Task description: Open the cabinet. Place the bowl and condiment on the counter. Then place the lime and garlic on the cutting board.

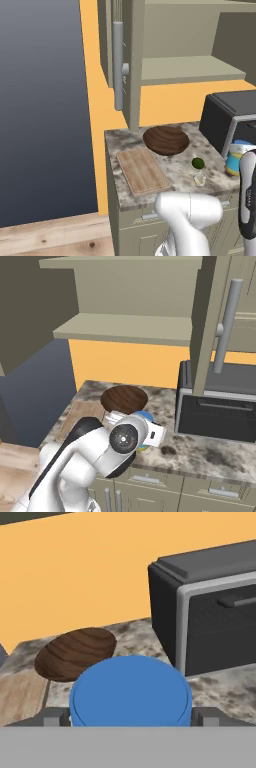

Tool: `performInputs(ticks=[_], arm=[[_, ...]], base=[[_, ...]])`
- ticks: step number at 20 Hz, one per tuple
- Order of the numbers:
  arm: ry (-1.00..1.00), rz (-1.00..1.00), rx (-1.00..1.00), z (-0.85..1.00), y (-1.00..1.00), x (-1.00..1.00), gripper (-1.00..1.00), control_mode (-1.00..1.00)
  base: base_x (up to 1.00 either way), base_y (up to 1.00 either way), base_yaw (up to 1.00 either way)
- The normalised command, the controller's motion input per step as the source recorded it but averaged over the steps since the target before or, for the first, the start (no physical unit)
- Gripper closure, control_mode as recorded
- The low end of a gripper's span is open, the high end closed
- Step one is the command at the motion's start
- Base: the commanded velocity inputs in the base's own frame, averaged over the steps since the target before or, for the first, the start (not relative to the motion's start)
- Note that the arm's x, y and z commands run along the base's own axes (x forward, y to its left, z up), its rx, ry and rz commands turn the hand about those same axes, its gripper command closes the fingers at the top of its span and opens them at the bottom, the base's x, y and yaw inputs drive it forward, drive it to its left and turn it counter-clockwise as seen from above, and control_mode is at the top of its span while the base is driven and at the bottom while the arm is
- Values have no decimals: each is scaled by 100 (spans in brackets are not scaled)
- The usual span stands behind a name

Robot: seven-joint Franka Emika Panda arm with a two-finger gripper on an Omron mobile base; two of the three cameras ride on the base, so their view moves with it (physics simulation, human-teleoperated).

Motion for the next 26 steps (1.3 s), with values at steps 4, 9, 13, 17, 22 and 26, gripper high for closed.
performInputs(ticks=[4,9,13,17,22,26], arm=[[0,0,0,-68,-11,25,100,-100],[0,0,0,-31,-17,41,100,-100],[1,0,0,-7,-40,46,100,-100],[7,0,0,-17,-57,18,100,-100],[14,0,0,-24,-44,5,100,-100],[7,0,0,-30,-34,19,100,-100]], base=[[0,0,0],[0,0,0],[0,0,0],[0,0,0],[0,0,0],[0,0,0]])
